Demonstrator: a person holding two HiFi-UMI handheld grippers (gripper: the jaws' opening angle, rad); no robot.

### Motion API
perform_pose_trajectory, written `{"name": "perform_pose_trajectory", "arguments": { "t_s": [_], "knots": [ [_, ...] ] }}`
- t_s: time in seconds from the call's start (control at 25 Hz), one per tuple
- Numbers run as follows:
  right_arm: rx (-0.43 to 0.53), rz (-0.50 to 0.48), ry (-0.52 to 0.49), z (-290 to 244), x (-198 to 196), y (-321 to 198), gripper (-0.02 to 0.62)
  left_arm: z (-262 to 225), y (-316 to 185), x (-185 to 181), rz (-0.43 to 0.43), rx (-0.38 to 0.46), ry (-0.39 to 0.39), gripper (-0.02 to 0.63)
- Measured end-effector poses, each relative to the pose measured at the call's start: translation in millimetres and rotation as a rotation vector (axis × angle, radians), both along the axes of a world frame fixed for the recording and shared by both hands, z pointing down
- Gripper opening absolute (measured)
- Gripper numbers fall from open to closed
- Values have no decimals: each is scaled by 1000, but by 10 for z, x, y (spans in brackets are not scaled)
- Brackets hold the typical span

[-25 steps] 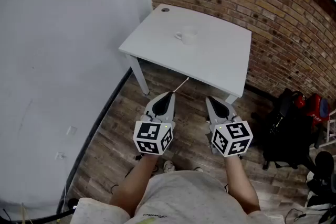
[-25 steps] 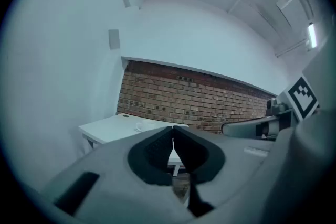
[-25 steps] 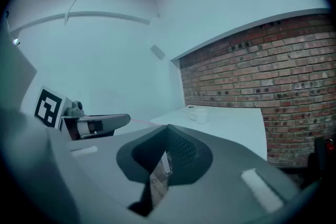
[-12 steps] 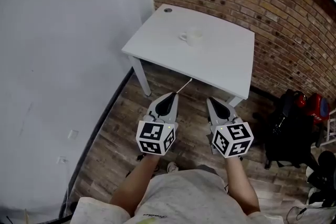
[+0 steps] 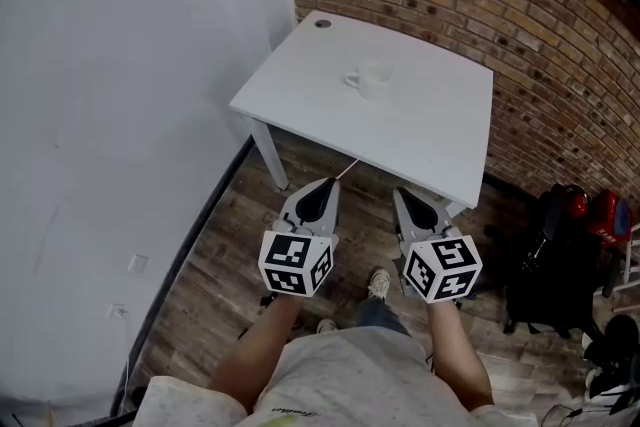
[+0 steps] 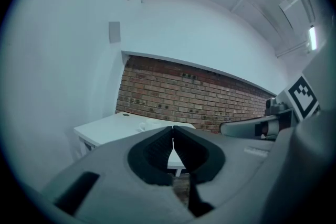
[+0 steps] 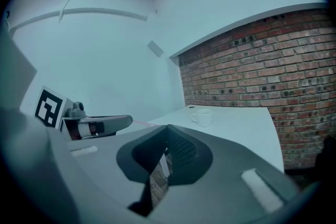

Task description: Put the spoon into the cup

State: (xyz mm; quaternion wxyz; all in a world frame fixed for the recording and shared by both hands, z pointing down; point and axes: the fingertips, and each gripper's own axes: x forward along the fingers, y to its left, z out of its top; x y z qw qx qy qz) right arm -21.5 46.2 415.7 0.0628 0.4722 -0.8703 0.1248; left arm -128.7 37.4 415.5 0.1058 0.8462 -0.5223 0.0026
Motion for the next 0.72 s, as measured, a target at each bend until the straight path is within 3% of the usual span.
{"name": "perform_pose_trajectory", "arguments": {
  "t_s": [0.72],
  "knots": [
    [-17, -94, -37, 8, 577, -1406, 8, 61, -1291, 596, -85, -44, -33, 6]
  ]
}}
